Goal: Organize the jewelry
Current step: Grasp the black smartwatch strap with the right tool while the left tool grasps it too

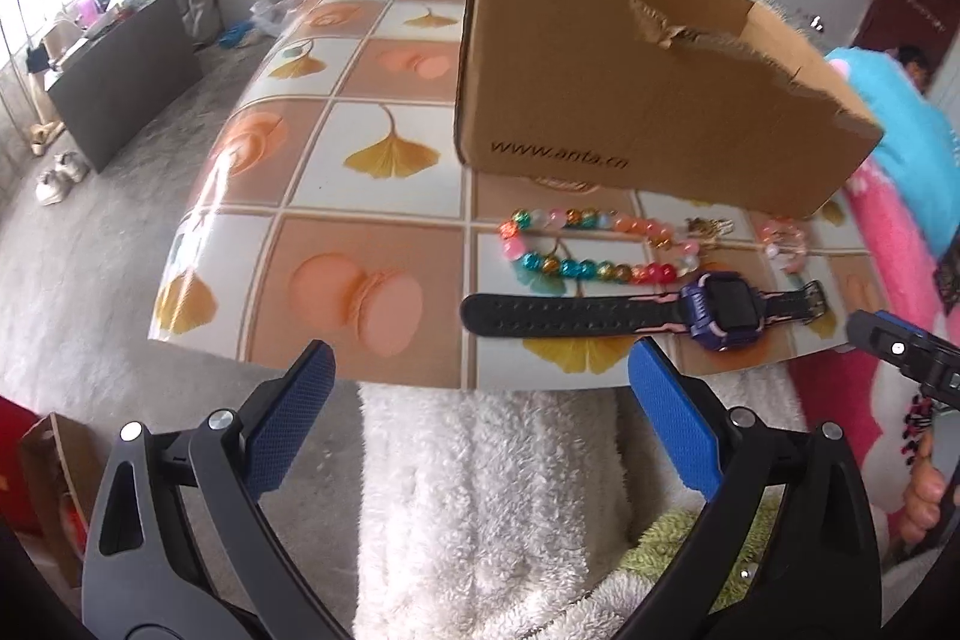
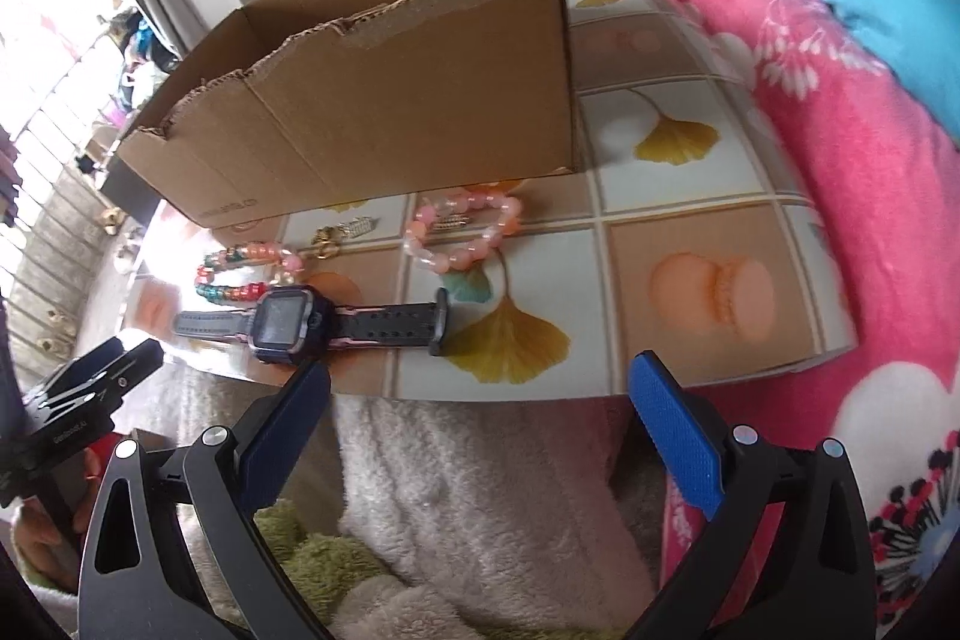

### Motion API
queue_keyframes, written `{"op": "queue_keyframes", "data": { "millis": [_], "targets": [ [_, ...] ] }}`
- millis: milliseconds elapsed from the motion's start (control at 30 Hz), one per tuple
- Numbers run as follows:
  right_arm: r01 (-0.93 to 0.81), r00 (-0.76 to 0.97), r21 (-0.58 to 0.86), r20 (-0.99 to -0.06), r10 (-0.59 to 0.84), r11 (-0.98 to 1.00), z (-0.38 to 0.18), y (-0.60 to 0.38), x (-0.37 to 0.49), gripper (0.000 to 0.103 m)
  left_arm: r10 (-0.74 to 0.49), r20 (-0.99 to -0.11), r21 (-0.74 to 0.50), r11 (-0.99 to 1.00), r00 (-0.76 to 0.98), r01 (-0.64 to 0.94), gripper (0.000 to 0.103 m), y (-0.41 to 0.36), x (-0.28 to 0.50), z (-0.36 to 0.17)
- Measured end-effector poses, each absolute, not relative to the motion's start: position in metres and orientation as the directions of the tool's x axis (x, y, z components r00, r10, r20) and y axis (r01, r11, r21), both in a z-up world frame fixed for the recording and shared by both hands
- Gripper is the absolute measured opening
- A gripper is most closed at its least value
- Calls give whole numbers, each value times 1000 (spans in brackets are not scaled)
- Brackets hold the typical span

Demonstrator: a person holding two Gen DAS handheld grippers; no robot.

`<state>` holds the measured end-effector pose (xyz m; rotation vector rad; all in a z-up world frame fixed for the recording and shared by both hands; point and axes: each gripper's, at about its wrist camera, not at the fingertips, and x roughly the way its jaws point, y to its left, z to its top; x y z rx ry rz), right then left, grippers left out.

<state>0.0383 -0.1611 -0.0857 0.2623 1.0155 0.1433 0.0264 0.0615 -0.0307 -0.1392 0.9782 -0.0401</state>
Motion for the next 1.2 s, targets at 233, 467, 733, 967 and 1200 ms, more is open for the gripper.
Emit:
{"op": "queue_keyframes", "data": {
  "millis": [233, 467, 733, 967, 1200],
  "targets": [
    [-17, 489, 382, -802, 341, 924, -94, -154, 53, 62, -146, -838, -170, 985, 526, 1, 95, 67, 39, -36],
    [-6, 458, 413, -808, 370, 911, -105, -152, 66, 40, -142, -832, -164, 986, 536, 7, 95, 63, 55, -37],
    [-40, 458, 382, -814, 357, 923, -109, -149, 70, 16, -169, -866, -201, 979, 470, -20, 58, 62, 71, -51],
    [-67, 454, 397, -805, 383, 915, -111, -149, 70, 11, -141, -877, -179, 983, 459, -41, 43, 58, 78, -52],
    [-75, 455, 420, -793, 406, 904, -112, -156, 70, 10, -267, -828, -325, 945, 493, -34, 36, 62, 67, -38]
  ]
}}
